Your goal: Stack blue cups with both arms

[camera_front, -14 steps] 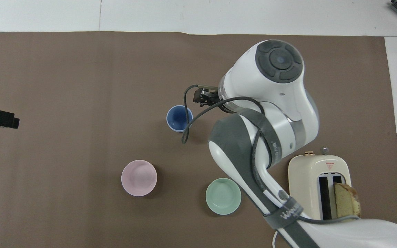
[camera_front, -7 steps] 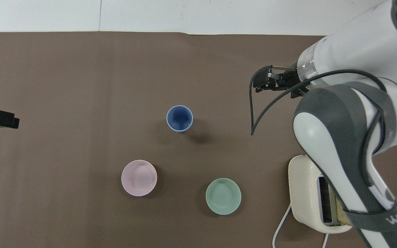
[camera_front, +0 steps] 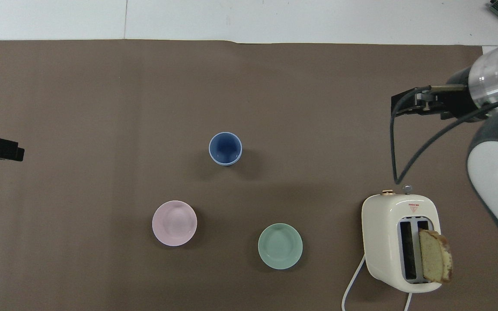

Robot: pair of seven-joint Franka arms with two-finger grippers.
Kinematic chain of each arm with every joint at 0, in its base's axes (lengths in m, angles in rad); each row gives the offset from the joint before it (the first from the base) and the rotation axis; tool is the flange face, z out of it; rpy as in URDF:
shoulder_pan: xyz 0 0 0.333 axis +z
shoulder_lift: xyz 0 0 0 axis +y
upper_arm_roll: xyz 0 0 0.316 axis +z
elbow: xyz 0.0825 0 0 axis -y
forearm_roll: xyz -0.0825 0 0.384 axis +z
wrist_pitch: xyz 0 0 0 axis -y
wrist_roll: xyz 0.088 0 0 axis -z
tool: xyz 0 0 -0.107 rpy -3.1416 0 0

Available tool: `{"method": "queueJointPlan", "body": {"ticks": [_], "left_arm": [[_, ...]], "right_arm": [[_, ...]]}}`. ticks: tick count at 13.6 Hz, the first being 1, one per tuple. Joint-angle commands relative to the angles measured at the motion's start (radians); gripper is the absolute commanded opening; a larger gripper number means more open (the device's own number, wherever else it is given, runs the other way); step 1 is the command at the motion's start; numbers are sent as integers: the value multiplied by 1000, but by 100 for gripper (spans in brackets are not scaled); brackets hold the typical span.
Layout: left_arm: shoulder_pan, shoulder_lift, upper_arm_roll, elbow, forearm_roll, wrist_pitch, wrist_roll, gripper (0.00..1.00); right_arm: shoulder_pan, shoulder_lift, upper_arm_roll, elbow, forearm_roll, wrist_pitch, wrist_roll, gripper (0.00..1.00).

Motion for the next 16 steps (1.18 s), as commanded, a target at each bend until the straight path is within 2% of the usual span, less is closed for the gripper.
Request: {"method": "queueJointPlan", "body": {"ticks": [1, 6, 16], "left_arm": [[14, -6, -5, -3, -14, -8, 7, 100], [14, -6, -6, -3, -14, -8, 7, 100], [16, -6, -5, -3, -14, -8, 7, 100]], "right_arm": [[-42, -35, 8, -8, -41, -13, -74, 100], [-43, -53, -49, -30, -8, -39, -73, 100], [-45, -64, -52, -42, 9, -54, -70, 100]]}}
